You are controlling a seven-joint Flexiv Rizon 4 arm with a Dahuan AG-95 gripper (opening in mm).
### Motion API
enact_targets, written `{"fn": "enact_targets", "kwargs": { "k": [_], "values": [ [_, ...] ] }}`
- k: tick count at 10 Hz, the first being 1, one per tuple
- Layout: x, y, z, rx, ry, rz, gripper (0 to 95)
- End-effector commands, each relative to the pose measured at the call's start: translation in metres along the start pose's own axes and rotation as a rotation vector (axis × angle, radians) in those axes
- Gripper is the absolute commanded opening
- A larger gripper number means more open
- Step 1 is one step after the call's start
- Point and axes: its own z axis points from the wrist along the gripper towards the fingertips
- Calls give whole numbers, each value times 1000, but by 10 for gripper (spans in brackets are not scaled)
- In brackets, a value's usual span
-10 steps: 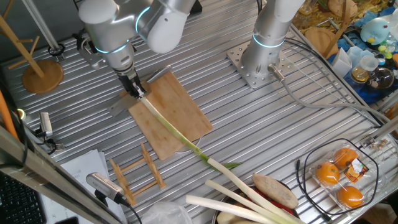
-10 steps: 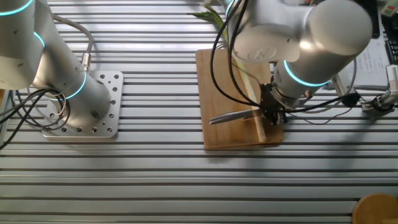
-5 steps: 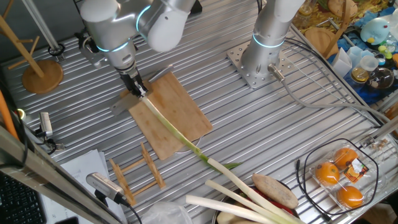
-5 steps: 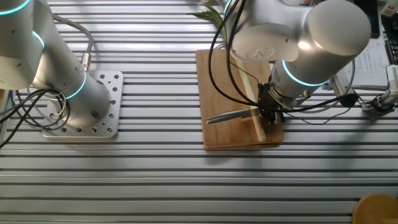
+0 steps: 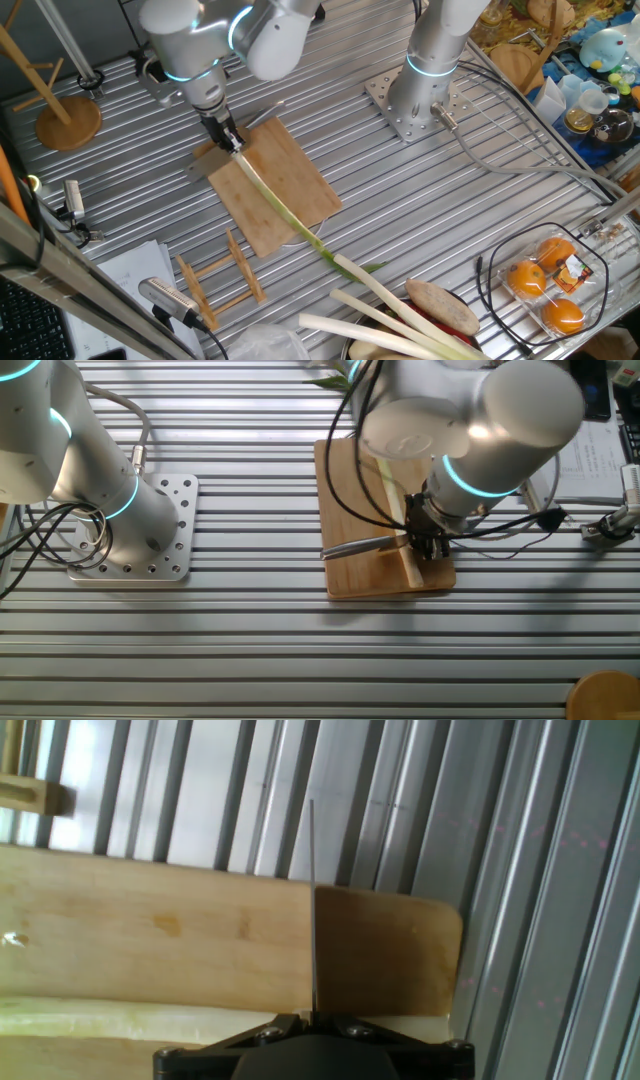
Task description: Chop the scallions
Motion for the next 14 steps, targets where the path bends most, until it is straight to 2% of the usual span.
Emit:
{"fn": "enact_targets", "kwargs": {
  "k": [1,3,4,5,6,7,9,10,12,14],
  "values": [
    [6,0,7,5,-22,3,0],
    [2,0,-4,4,-25,3,0],
    [0,-1,-4,4,-34,3,0],
    [-3,-2,1,9,-56,3,0],
    [-7,-4,5,8,-67,5,0],
    [-11,-4,-1,-21,-51,14,0],
    [-19,-4,-12,1,-50,11,0],
    [-24,-4,-8,-4,-61,14,0],
    [-28,-3,-6,-2,-63,17,0],
    [-33,-3,-14,-2,-57,15,0]
  ]
}}
